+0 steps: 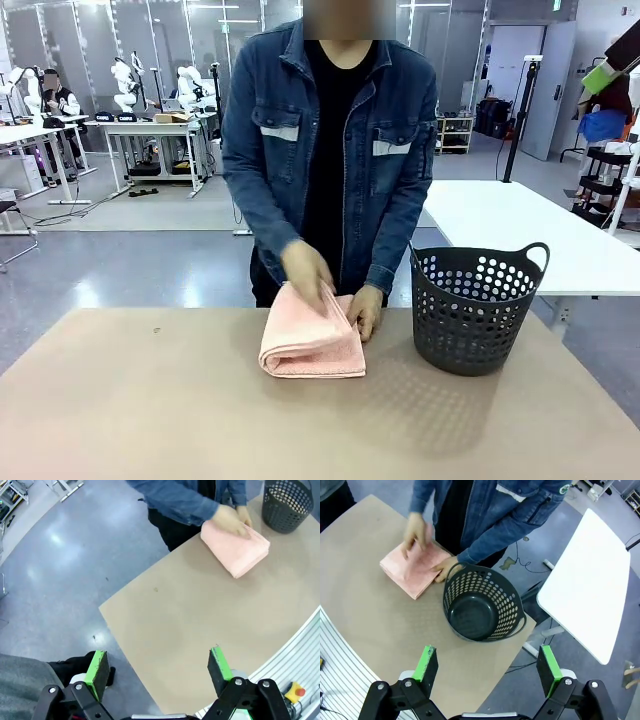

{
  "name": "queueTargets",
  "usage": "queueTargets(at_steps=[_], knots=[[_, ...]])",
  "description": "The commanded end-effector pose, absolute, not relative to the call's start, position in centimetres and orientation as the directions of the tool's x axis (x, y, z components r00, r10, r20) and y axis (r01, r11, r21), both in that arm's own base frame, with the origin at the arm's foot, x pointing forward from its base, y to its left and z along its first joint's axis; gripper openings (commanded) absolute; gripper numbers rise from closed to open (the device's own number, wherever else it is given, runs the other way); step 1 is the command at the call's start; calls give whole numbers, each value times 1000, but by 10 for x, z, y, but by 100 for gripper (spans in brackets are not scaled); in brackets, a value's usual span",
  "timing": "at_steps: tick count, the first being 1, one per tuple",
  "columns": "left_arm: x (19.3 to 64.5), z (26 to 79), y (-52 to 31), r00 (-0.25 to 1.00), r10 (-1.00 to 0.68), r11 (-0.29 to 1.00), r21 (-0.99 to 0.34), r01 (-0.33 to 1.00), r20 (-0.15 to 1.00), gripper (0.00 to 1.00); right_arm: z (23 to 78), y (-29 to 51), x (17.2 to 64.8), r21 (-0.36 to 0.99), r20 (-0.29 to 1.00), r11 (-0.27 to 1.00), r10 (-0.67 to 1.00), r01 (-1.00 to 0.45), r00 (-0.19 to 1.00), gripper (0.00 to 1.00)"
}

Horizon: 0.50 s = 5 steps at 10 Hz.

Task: Fold the towel.
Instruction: Pick up the 100 cm Hotel Towel and place it on the left side of the table.

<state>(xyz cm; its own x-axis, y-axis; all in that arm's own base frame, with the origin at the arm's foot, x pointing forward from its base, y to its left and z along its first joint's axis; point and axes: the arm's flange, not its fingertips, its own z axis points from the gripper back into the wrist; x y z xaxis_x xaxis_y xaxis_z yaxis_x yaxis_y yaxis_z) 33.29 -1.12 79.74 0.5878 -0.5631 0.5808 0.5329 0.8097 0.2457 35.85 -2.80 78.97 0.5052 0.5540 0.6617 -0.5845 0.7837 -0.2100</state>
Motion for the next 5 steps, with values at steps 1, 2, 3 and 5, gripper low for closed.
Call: queueTargets(at_steps=[1,2,3,5], knots=[[332,801,-11,596,-564,810,241,535,572,100,790,-29,357,-215,657,778,562,-590,502,100],[332,801,-11,596,-564,810,241,535,572,100,790,-29,357,-215,657,778,562,-590,502,100],[332,801,-11,596,-564,810,241,535,572,100,790,-29,357,-215,657,778,562,-590,502,100],[332,801,-11,596,-564,810,241,535,572,100,790,-29,357,-215,657,778,562,-590,502,100]])
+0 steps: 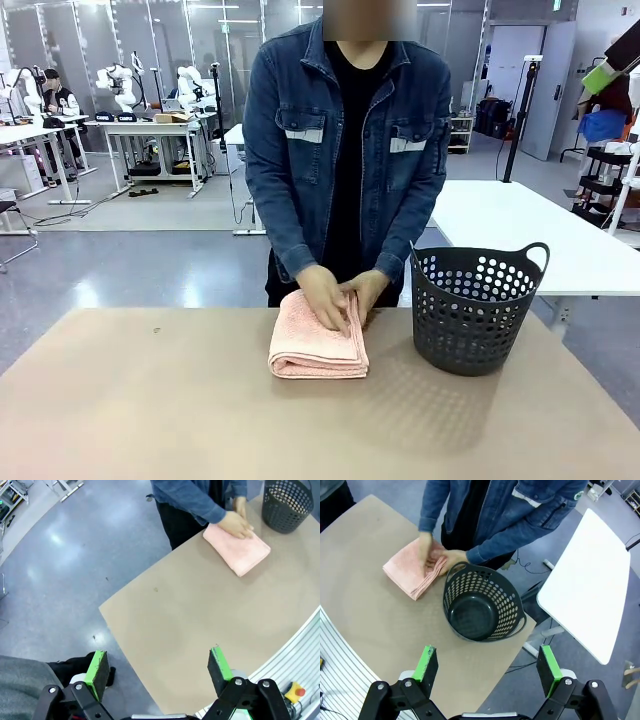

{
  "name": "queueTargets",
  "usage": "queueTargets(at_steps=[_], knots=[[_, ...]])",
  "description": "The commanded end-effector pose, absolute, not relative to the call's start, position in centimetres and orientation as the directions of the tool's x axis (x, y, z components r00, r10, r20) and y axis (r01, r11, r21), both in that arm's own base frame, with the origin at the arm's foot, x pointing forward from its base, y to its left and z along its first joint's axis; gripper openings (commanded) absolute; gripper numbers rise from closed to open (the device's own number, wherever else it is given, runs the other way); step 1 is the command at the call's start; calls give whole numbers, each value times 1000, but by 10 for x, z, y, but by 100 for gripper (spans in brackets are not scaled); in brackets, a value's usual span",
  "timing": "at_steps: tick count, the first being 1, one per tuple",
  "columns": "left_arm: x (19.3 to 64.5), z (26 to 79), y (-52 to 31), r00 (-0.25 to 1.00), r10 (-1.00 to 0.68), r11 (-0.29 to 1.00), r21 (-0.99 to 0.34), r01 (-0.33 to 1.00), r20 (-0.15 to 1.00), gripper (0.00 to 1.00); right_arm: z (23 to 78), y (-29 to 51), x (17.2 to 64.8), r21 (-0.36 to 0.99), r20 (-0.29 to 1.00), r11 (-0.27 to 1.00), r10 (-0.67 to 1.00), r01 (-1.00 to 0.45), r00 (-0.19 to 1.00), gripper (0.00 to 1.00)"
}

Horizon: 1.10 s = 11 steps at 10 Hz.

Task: Fold the towel.
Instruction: Pick up the 100 cm Hotel Towel and place it on the left side of the table.

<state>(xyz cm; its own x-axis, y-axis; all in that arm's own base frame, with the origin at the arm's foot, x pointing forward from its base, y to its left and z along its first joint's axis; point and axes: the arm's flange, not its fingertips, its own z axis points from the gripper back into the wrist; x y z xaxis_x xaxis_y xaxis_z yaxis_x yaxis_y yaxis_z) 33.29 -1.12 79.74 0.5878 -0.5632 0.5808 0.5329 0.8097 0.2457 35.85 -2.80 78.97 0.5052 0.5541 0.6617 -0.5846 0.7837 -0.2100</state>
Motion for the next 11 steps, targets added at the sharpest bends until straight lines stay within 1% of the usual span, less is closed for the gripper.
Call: queueTargets(at_steps=[1,11], knots=[[332,801,-11,596,-564,810,241,535,572,100,790,-29,357,-215,657,778,562,-590,502,100],[332,801,-11,596,-564,810,241,535,572,100,790,-29,357,-215,657,778,562,-590,502,100]])
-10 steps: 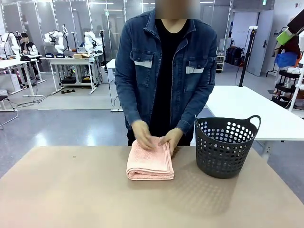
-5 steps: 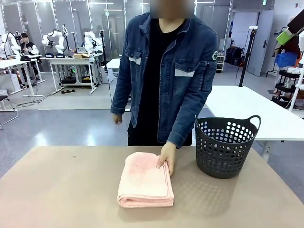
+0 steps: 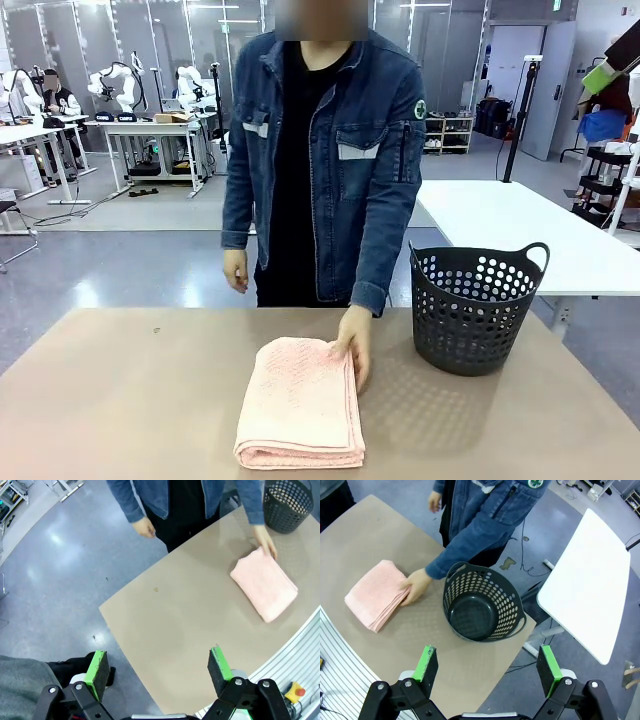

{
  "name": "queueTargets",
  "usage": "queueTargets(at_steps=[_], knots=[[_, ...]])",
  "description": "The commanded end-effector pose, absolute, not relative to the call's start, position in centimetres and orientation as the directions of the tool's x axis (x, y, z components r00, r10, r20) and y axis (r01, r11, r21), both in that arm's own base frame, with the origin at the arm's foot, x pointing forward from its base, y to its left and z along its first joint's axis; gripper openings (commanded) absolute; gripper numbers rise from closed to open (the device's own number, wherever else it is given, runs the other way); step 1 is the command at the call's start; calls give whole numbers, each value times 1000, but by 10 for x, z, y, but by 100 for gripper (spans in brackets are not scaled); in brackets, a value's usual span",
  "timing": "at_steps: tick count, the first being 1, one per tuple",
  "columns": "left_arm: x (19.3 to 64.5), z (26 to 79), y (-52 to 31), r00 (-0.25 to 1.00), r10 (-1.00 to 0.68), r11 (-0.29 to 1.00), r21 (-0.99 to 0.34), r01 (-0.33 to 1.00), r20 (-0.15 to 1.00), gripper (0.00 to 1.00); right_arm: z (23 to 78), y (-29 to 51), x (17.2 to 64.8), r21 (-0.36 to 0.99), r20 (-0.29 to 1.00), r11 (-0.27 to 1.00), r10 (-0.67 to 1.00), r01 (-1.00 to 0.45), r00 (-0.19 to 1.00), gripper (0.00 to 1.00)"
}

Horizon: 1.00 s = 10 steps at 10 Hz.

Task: Fold the towel.
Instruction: Pick up the 100 cm Hotel Towel and place it on the left side of the table.

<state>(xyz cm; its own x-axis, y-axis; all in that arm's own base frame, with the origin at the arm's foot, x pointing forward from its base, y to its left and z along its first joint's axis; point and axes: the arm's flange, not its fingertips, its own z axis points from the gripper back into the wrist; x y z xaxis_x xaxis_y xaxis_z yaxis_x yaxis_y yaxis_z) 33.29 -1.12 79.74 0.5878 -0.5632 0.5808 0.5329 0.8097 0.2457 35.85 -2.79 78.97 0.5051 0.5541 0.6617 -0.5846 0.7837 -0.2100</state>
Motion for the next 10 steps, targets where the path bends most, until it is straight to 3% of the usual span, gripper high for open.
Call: queueTargets(at_steps=[1,6,10], knots=[[332,801,-11,596,-564,810,241,535,572,100,790,-29,357,-215,657,778,562,-590,502,100],[333,797,-11,588,-563,810,246,533,581,100,790,-29,357,-215,657,778,562,-590,502,100],[357,733,-29,669,-501,837,110,536,549,100,790,-29,357,-215,657,778,562,-590,502,100]])
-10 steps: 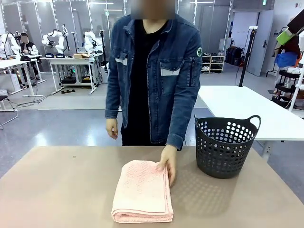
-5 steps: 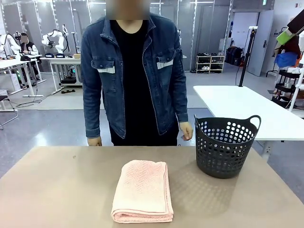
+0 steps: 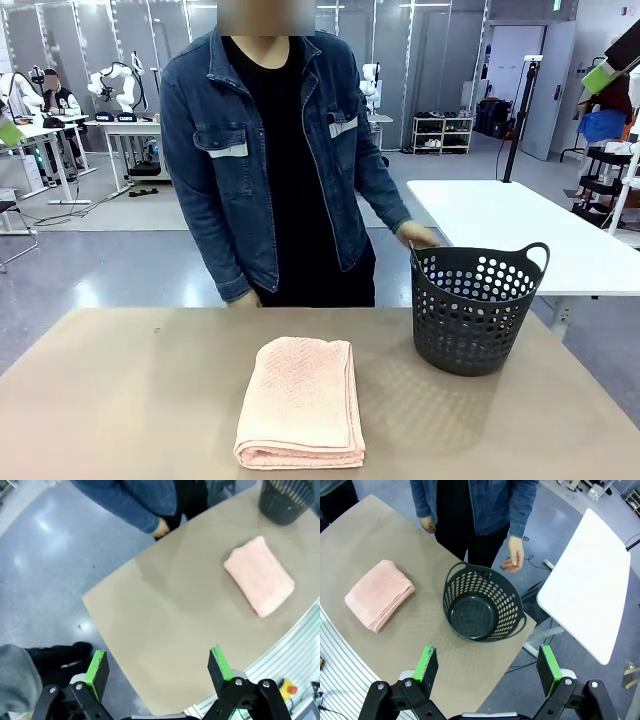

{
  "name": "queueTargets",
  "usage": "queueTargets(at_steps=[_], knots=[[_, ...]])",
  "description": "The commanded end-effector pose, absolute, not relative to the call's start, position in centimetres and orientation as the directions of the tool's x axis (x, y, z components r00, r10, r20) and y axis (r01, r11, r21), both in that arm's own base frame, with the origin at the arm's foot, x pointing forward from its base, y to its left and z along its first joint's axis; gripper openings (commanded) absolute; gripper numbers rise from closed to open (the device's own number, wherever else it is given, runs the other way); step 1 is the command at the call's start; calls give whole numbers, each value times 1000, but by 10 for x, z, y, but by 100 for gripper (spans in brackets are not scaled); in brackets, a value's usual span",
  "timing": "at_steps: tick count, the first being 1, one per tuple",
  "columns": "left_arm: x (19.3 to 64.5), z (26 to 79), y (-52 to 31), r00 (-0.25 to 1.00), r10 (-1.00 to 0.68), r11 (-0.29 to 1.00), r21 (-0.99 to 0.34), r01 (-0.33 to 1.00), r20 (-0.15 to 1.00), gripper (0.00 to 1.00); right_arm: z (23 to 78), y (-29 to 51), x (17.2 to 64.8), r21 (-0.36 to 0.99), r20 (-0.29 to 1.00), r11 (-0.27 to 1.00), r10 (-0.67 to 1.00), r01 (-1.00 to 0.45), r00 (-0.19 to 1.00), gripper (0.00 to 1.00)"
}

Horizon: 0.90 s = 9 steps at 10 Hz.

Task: Fold the towel.
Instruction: Pick up the 100 cm Hotel Towel and place it on the left side of the table.

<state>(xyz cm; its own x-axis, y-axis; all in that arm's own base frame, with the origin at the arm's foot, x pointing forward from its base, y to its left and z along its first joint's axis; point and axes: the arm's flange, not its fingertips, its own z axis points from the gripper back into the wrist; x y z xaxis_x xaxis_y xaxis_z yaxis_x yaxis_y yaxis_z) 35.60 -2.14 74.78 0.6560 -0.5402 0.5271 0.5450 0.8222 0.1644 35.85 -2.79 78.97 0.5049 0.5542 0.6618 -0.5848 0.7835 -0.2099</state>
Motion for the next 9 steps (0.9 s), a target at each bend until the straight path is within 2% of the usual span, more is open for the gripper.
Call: queueTargets(at_steps=[1,4,6,9], knots=[[362,715,-34,677,-483,838,68,542,556,100,790,-29,357,-215,657,778,562,-590,502,100],[403,616,-69,727,-451,806,-114,581,518,100,790,-29,357,-215,657,778,562,-590,502,100],[423,564,-97,757,-439,827,-113,551,484,100,790,-29,357,-215,657,778,562,-590,502,100],[448,470,-129,811,-372,799,-288,527,451,100,790,-29,357,-215,657,778,562,-590,502,100]])
